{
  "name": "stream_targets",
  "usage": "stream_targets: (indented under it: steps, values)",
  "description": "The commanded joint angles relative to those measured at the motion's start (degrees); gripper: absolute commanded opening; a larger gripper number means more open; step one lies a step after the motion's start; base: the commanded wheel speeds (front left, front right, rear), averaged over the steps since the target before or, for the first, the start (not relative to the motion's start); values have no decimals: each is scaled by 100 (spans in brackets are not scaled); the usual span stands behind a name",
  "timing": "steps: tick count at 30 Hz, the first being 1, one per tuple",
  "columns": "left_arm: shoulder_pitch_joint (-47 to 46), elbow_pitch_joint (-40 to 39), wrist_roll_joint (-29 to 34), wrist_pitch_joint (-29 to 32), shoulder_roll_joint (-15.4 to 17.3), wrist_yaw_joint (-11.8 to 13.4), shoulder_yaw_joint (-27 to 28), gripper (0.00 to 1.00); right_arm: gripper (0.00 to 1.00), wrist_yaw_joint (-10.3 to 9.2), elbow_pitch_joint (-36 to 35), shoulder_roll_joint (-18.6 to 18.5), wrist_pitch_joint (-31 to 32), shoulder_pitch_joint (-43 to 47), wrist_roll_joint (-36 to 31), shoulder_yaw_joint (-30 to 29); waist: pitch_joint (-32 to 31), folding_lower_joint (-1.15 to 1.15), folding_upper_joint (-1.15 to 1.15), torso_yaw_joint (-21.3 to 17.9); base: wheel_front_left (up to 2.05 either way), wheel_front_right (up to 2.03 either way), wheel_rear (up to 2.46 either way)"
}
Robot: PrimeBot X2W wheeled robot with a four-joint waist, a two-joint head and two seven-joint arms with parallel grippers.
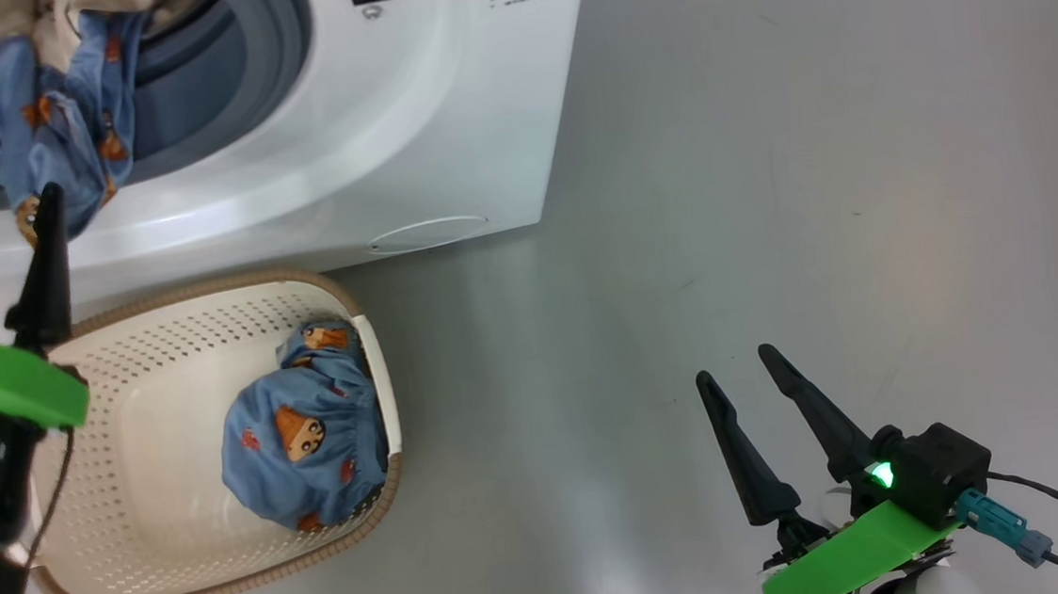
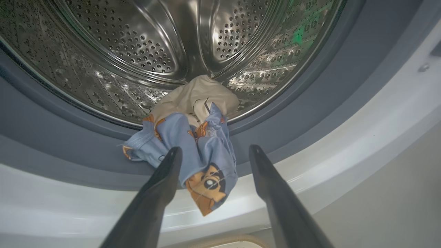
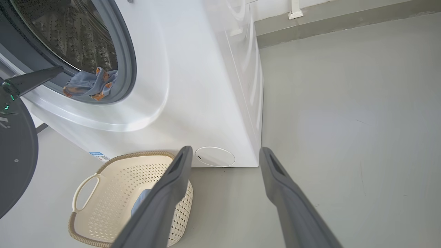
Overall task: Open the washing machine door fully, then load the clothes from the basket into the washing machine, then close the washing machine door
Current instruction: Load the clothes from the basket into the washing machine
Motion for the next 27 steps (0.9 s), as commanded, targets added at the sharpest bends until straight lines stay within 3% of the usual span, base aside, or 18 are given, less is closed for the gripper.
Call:
stream_targets:
  steps: [1, 23, 25, 27]
  values:
    - [-253, 43, -42, 60, 314, -9, 180, 100, 100, 9, -128, 11, -27, -73, -18, 176, 39, 0, 0, -48, 0, 0, 0]
    - [-1949, 1842, 155, 1748, 200, 141, -526, 100, 100, 9, -101, 11, -27, -155, 107, 279, 393, 0, 0, -172, 0, 0, 0]
    - [-2064, 1990, 140, 1835, 183, 176, -529, 93, 100, 9, -92, 11, -27, -163, 118, 296, 423, 0, 0, -193, 0, 0, 0]
    - [-2179, 2111, 161, 1894, 193, 203, -554, 74, 100, 9, -83, 11, -27, -173, 137, 317, 456, 0, 0, -216, 0, 0, 0]
